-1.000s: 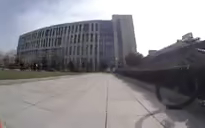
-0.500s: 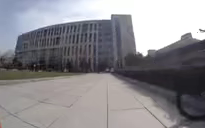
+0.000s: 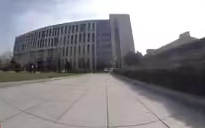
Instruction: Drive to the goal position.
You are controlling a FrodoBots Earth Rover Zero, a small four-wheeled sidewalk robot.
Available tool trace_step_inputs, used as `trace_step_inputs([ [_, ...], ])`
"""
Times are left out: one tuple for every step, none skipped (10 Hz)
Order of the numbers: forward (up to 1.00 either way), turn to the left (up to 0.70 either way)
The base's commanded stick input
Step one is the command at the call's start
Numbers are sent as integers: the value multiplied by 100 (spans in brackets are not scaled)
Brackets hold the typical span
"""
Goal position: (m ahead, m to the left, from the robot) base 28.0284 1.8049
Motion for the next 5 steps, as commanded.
trace_step_inputs([
  [100, 0],
  [100, 0],
  [100, 0],
  [100, 0],
  [100, 0],
])
